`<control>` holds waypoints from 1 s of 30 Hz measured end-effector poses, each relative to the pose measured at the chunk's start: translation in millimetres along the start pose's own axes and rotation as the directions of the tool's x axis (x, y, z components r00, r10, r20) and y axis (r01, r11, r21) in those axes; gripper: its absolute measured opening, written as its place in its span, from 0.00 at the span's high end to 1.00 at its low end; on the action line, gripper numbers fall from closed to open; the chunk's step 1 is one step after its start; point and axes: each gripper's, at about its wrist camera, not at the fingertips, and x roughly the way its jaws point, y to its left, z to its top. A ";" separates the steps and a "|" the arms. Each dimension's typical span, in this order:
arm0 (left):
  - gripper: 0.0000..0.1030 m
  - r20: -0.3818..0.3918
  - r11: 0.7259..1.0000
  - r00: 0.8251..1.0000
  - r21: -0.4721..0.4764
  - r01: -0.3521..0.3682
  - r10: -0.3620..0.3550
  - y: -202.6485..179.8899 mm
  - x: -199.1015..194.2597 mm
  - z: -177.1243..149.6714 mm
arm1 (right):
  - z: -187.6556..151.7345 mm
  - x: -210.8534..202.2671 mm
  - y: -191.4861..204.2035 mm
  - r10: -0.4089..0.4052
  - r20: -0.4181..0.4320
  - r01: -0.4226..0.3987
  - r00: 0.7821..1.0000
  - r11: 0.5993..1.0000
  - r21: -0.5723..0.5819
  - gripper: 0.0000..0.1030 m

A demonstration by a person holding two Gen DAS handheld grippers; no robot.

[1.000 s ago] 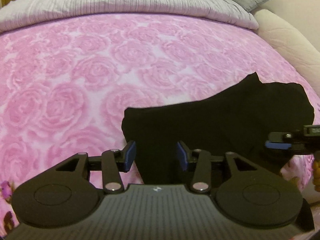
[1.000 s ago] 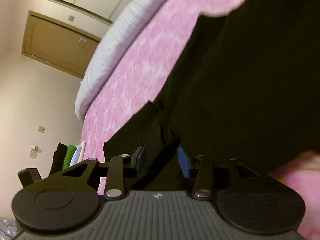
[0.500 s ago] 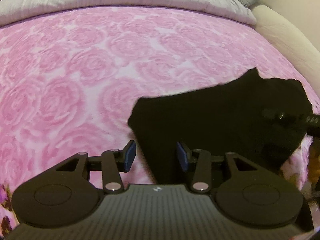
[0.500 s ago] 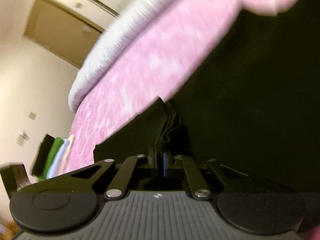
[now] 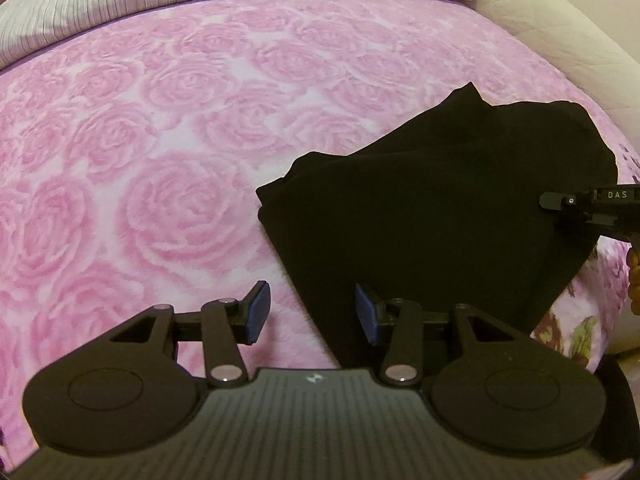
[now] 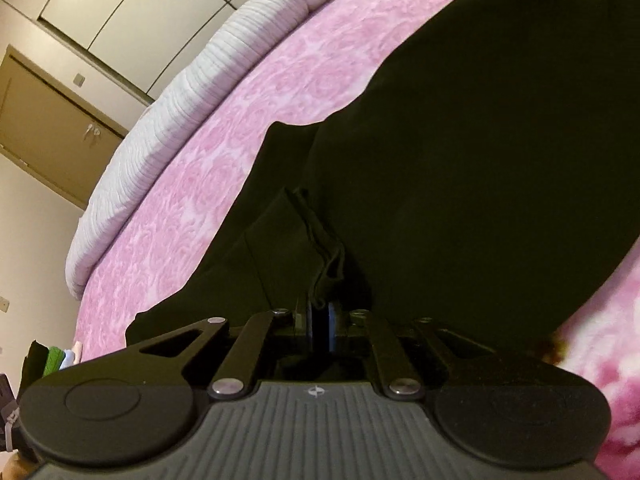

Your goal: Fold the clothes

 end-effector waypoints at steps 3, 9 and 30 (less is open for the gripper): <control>0.60 -0.009 1.000 1.000 0.009 -0.018 0.018 -3.3 0.1 1.5 | 3.1 -1.2 -3.1 0.002 -0.007 -0.002 1.000 1.000 0.000 0.87; 0.60 -0.015 0.999 0.999 0.007 -0.048 0.048 -6.4 -3.3 1.8 | 5.6 -1.3 -5.5 0.017 -0.013 -0.016 1.000 1.000 0.005 0.83; 0.58 0.000 0.994 0.994 -0.005 -0.106 0.106 -19.4 -13.3 -6.0 | 13.0 -10.6 -29.0 0.046 -0.026 -0.046 0.999 0.999 0.015 0.83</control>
